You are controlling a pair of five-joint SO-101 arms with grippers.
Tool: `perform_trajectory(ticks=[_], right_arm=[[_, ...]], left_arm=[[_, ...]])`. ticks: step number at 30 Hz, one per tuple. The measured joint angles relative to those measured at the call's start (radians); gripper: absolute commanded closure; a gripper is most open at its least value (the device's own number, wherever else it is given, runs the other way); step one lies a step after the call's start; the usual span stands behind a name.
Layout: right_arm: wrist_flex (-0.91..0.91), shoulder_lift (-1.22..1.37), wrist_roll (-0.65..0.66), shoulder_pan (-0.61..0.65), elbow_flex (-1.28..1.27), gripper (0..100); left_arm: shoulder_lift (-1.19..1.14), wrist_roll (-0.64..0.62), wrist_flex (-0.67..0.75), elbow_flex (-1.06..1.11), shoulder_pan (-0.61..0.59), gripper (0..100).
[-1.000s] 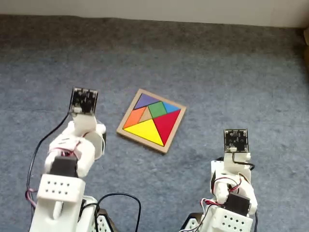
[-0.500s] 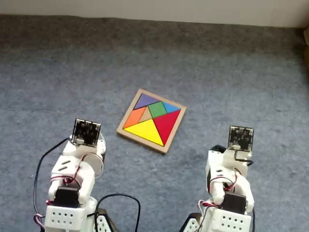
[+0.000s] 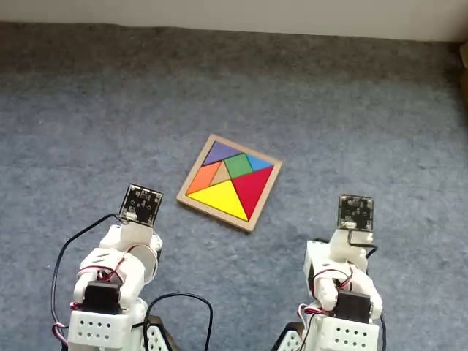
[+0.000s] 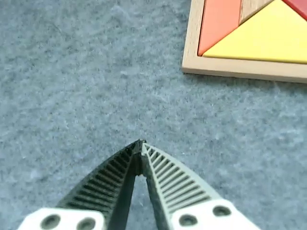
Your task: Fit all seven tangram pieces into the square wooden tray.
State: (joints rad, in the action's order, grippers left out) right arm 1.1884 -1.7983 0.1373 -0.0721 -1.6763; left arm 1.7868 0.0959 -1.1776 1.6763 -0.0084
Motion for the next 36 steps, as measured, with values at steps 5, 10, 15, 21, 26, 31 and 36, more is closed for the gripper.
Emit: perform_trajectory(ticks=[5, 10, 15, 21, 26, 31, 36], right_arm=[[0.048, 0.0, 0.089, 0.0, 0.0, 99.3], [0.051, 0.0, 0.1, 0.0, 0.0, 99.3], [0.051, 0.0, 0.101, 0.0, 0.0, 99.3], [0.051, 0.0, 0.101, 0.0, 0.0, 99.3], [0.051, 0.0, 0.101, 0.0, 0.0, 99.3], [0.051, 0.0, 0.101, 0.0, 0.0, 99.3], [0.051, 0.0, 0.101, 0.0, 0.0, 99.3]], left_arm=[[0.0, 0.002, -0.11, 0.0, 0.0, 99], [0.0, 0.002, -0.124, 0.0, 0.0, 99], [0.0, 0.002, -0.124, 0.0, 0.0, 99], [0.0, 0.002, -0.124, 0.0, 0.0, 99], [0.0, 0.002, -0.124, 0.0, 0.0, 99], [0.0, 0.002, -0.124, 0.0, 0.0, 99], [0.0, 0.002, -0.124, 0.0, 0.0, 99]])
